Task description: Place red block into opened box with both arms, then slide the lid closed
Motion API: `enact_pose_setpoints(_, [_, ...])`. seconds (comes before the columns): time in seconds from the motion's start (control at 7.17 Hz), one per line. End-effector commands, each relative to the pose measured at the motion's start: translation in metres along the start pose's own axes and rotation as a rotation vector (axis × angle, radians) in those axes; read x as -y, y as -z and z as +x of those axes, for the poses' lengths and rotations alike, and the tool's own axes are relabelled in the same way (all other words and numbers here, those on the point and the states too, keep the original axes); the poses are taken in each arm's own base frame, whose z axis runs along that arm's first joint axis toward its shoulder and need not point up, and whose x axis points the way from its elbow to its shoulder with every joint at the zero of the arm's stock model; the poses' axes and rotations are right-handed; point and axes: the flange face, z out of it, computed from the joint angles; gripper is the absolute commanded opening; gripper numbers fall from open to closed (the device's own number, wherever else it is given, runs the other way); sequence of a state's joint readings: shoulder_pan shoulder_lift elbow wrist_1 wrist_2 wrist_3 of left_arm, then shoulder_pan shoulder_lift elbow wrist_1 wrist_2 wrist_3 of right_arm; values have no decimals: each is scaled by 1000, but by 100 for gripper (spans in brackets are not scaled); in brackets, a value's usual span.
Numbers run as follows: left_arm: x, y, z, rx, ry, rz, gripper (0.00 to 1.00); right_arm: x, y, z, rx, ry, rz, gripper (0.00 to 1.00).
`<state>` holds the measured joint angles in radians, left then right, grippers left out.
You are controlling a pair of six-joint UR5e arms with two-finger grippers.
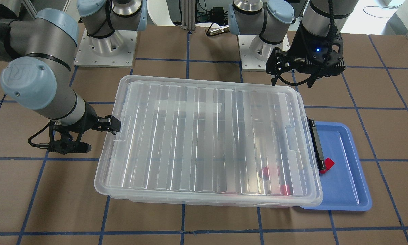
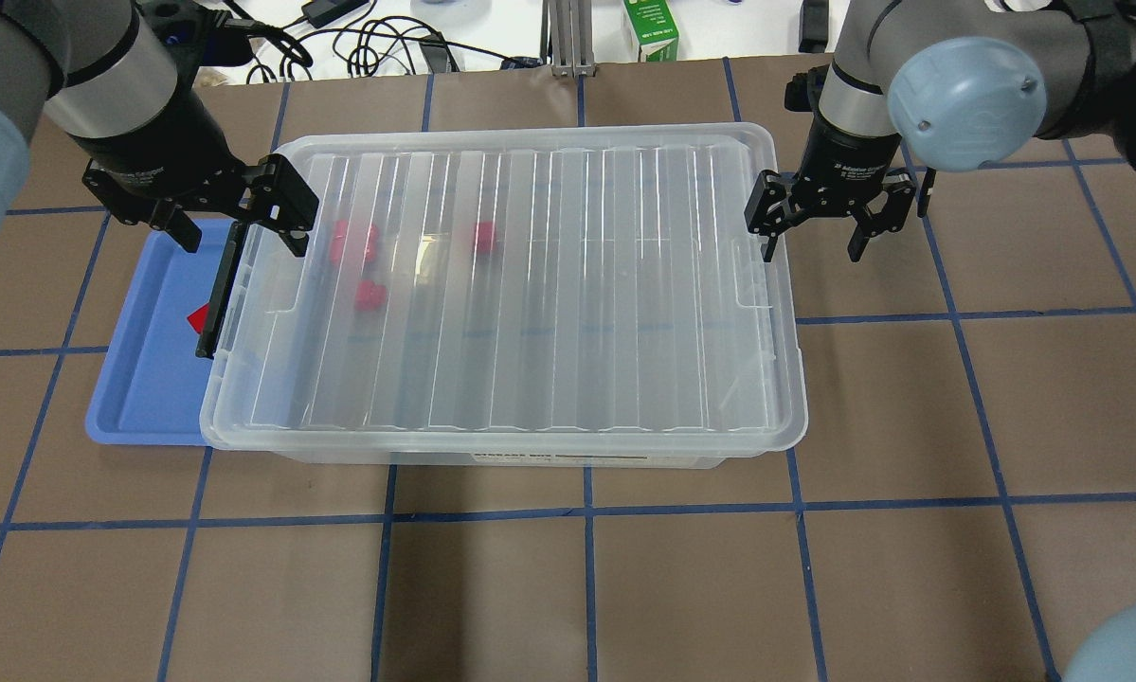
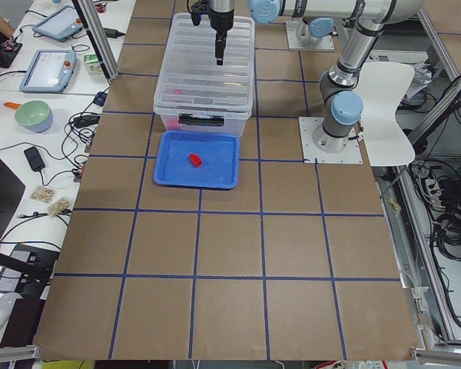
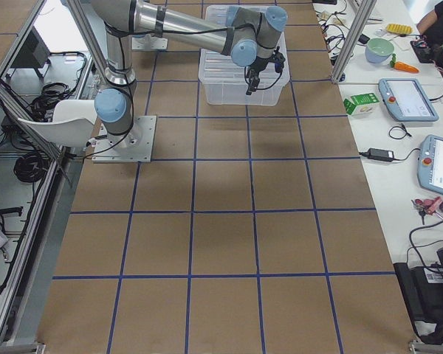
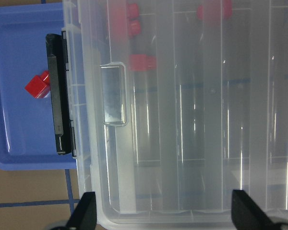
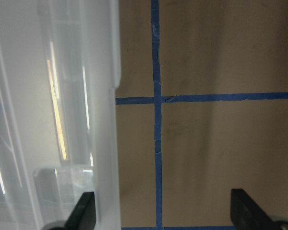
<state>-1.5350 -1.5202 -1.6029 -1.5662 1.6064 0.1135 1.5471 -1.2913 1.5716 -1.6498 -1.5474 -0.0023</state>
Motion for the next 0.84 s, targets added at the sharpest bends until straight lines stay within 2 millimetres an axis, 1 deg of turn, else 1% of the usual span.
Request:
enact_pose_setpoints(0.0, [0, 0, 0, 0, 0, 0, 100, 2, 3, 7, -6, 34, 7, 100])
enact_pose_setpoints(0.28, [0, 0, 0, 0, 1, 0, 100, 2, 4, 12, -33, 57, 10, 100])
enact_pose_setpoints(0.42, [0, 0, 0, 0, 1, 0, 100, 8, 11, 24, -44, 48, 53, 100])
enact_pose_setpoints(0.56, [0, 0, 0, 0, 0, 0, 100, 10, 13, 50, -56, 24, 51, 100])
enact_pose_setpoints(0.7, [0, 0, 0, 1, 0, 0, 100, 11, 15, 66, -52, 15, 53, 100])
